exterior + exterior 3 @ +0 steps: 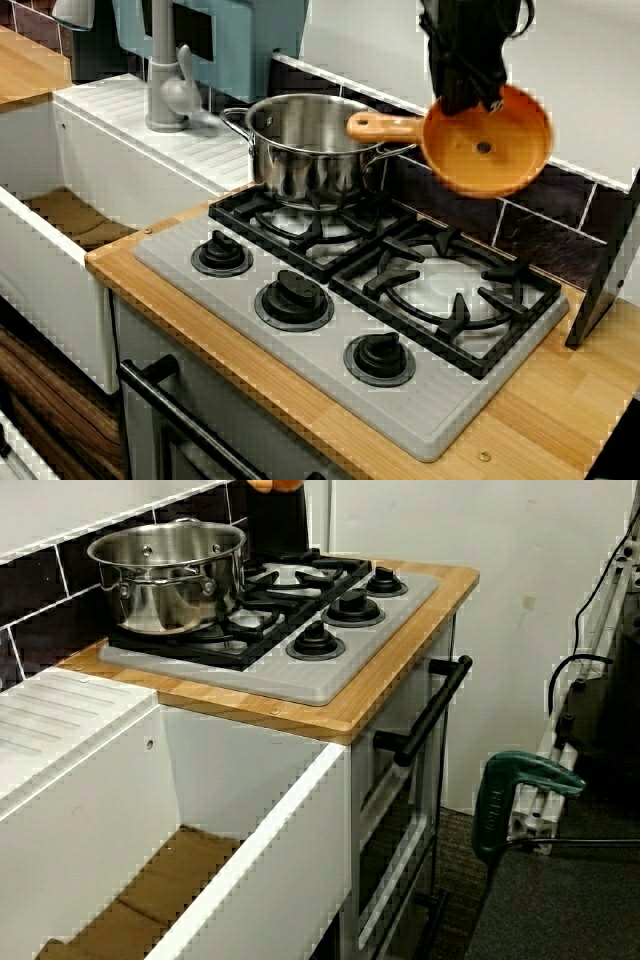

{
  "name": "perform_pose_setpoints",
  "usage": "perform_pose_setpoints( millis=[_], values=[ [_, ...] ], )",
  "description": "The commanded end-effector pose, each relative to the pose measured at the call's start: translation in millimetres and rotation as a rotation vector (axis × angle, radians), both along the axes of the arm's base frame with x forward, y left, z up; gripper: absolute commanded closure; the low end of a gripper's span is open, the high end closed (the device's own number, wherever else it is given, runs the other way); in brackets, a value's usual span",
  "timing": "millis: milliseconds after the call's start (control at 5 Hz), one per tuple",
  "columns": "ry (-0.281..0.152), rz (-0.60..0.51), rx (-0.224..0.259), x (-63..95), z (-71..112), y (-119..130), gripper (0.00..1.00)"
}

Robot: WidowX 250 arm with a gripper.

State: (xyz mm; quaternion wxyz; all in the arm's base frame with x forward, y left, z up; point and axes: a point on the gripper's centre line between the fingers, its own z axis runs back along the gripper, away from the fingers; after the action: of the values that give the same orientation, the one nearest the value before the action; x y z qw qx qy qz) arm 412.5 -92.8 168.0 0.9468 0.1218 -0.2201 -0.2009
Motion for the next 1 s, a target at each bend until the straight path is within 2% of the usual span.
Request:
perform_pose_setpoints(
  millis=[0, 200, 400, 600, 800],
  values=[
    [-0.111, -0.062, -0.02, -17.7, 35.0, -0.8, 1.0],
    [-0.107, -0.069, -0.024, -19.3, 36.3, -2.7, 1.0],
    [0.007, -0.046, -0.045, -18.8, 32.0, -4.8, 1.0],
    [0.105, -0.042, -0.085, -21.1, 25.9, -5.4, 1.0],
    [0.187, -0.025, -0.099, -23.8, 15.4, -7.2, 1.0]
  ],
)
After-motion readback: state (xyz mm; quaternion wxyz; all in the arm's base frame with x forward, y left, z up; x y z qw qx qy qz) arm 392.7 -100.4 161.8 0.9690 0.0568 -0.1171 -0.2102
